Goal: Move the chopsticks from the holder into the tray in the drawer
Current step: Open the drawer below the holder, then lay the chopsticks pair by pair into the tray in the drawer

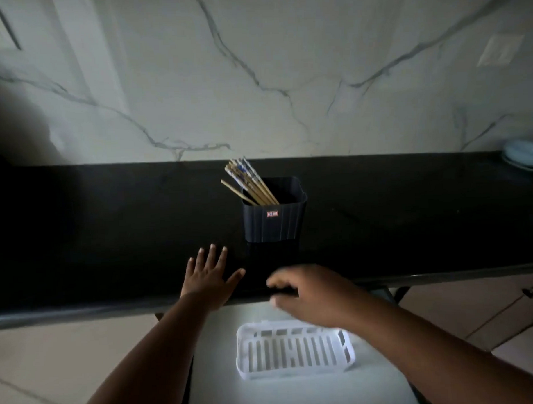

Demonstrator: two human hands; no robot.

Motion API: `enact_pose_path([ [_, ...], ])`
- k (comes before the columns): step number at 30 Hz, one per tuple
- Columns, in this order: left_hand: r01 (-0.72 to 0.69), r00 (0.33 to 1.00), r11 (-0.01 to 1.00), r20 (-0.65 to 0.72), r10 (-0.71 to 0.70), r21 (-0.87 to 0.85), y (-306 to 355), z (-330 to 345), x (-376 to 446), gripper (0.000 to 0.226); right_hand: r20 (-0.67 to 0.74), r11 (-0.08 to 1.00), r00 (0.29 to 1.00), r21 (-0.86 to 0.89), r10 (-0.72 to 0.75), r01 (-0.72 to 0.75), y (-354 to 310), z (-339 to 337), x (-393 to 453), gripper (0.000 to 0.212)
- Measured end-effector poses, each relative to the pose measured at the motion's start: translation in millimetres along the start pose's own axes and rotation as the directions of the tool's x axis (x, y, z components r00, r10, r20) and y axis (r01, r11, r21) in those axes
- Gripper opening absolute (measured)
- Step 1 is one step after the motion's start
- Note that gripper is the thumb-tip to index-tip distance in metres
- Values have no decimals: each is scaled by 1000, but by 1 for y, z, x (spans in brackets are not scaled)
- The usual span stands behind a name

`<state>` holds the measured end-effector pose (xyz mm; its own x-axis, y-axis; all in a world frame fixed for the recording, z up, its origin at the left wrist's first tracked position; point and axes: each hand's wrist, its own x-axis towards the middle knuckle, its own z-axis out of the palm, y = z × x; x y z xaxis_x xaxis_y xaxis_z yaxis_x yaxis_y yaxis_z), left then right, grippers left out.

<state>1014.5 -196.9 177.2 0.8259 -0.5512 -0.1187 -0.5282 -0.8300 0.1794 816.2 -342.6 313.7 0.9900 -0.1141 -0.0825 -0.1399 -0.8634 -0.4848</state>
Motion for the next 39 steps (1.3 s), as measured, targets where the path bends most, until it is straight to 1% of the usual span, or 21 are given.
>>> enact_pose_path([
  [1,1,1000,1000,13,-1,-2,0,-1,0,84,-90,998,996,-65,-18,12,-3,-10,16,42],
  [2,2,1000,1000,28,-2,-1,1,-3,1,85,-157,985,987,-170,-45,18,-4,-18,32,45],
  [4,-6,997,1000,79,4,21,1,-8,1,85,-217,921,973,-389,-78,-13,3,-28,59,53],
  [5,-13,993,999,114,8,44,2,-12,2,85,-229,887,971,-459,-72,-43,8,-29,69,56],
  [6,-21,988,997,152,10,70,3,-17,3,85,-235,865,971,-496,-50,-75,13,-30,77,59],
  [8,-36,980,992,197,13,117,8,-30,6,88,-228,848,974,-515,1,-122,23,-29,89,62],
  [10,-48,984,992,178,27,116,15,-46,11,90,-216,828,976,-544,21,-138,33,-27,97,65],
  [13,-44,991,998,127,39,38,25,-67,21,89,-198,830,980,-543,24,-130,45,-32,106,68],
  [15,-36,992,999,120,37,-11,31,-76,24,88,-188,843,982,-525,12,-111,52,-38,111,67],
  [21,22,999,990,49,-16,-137,35,-95,31,86,-127,853,991,-520,-38,-34,64,-53,115,60],
  [25,38,999,975,25,-33,-219,41,-106,35,85,-96,863,994,-506,-61,4,69,-60,120,62],
  [27,25,1000,973,22,-20,-228,47,-108,36,87,-99,875,993,-485,-63,7,72,-61,122,62],
  [29,15,1000,973,18,-12,-229,53,-108,36,89,-86,895,994,-445,-61,17,76,-62,124,57],
  [33,-37,999,981,13,40,-189,58,-104,37,98,-117,937,991,-348,-63,19,76,-67,126,32],
  [35,-63,998,989,22,66,-136,56,-100,37,105,-152,940,987,-340,-53,-1,74,-69,123,23],
  [39,-69,997,997,28,70,-33,45,-90,35,116,-135,945,990,-327,-41,-6,67,-69,111,24],
])
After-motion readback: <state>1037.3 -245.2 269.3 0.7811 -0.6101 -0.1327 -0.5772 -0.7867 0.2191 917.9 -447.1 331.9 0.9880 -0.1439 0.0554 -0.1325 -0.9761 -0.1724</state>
